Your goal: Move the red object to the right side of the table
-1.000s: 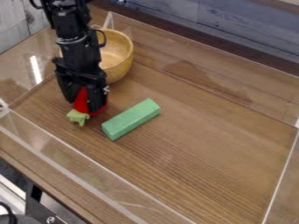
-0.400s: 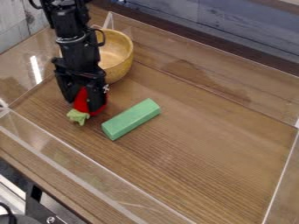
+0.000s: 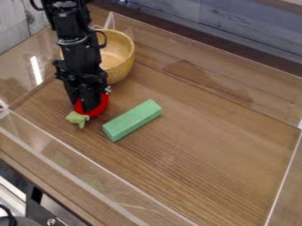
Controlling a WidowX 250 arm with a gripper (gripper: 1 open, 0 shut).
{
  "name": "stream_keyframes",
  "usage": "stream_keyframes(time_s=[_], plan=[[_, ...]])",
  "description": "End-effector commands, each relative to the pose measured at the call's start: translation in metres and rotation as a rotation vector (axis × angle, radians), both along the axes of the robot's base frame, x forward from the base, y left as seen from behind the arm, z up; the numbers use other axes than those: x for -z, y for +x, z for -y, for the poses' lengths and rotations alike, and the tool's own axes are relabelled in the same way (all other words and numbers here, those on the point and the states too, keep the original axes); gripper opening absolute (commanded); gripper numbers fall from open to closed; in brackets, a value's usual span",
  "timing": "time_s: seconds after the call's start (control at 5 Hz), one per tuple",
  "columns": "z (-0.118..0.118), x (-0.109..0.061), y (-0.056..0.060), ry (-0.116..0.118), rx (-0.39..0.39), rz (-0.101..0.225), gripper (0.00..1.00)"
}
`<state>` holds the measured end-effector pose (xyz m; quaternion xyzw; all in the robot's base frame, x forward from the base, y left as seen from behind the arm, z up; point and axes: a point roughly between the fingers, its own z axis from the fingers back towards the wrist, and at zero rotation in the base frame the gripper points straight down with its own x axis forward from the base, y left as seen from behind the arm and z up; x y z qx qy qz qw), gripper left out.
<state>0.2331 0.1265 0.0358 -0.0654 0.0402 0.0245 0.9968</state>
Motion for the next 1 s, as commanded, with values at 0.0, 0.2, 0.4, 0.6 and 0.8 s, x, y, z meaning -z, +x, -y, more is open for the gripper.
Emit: stream_keyframes(time_s=[0.0,0.2,0.4,0.6,0.8], plan=[[-0.003,-0.015,0.009,0.019,-0.011,0.034,0.00],[0.001,-0.024,0.011,0.016,-0.021,0.037,0.00],[0.004,-0.032,0.014,0.013,-0.030,0.041,0.00],[0.011,-0.046,0.020,0.009,-0.037,0.056,0.00],[0.028,-0.070,0.034,-0.006,-0.046,0.082,0.00]])
